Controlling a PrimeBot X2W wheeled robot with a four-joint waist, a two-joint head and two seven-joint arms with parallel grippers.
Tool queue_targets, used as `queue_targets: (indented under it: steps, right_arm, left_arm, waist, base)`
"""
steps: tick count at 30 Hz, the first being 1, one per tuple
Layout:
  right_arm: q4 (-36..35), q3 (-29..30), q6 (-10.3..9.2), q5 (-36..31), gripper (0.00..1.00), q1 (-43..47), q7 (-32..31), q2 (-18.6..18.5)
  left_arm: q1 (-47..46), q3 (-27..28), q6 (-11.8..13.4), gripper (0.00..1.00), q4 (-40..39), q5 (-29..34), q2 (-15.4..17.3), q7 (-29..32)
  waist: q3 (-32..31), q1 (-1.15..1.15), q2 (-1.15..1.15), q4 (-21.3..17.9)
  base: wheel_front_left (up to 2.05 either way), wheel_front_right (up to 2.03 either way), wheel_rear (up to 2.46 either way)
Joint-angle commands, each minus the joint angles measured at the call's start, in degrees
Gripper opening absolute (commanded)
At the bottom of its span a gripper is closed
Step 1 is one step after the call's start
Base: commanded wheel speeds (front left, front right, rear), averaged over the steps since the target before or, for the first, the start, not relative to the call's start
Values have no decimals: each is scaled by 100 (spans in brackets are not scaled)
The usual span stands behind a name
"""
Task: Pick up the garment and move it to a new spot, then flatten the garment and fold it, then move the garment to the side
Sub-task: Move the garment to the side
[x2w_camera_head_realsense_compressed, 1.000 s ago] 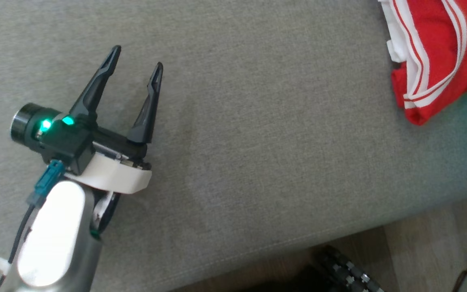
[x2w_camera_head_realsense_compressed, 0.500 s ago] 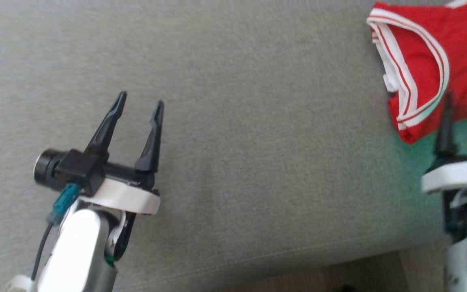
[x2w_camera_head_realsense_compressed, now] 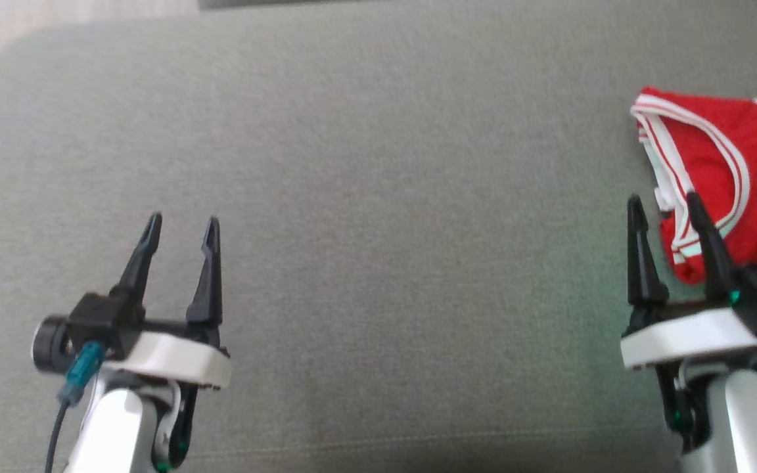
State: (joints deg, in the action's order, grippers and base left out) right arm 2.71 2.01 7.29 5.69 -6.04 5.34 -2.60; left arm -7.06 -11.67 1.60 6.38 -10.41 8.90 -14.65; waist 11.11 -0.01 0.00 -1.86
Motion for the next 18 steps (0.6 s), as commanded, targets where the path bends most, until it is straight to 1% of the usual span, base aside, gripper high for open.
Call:
queue_targets:
  steps: [1, 11, 18]
  right_arm:
    - [-208, -120, 20, 60, 100, 87, -19, -29]
    - [-259, -95, 20, 132, 100, 625, -190, -29]
    - [-331, -84, 20, 143, 100, 807, -278, -28]
  left_arm:
    - [-19, 268, 54, 100, -110, -71, 87, -34]
    - [473, 151, 61, 100, 18, -154, 86, 31]
    - [652, 87, 82, 100, -13, -167, 112, 108]
  waist:
    - [-324, 1, 0, 200]
    - [-919, 1, 0, 222]
    - [-1082, 1, 0, 195]
  base:
    - [0, 0, 0]
    - [0, 0, 0]
    - [0, 0, 0]
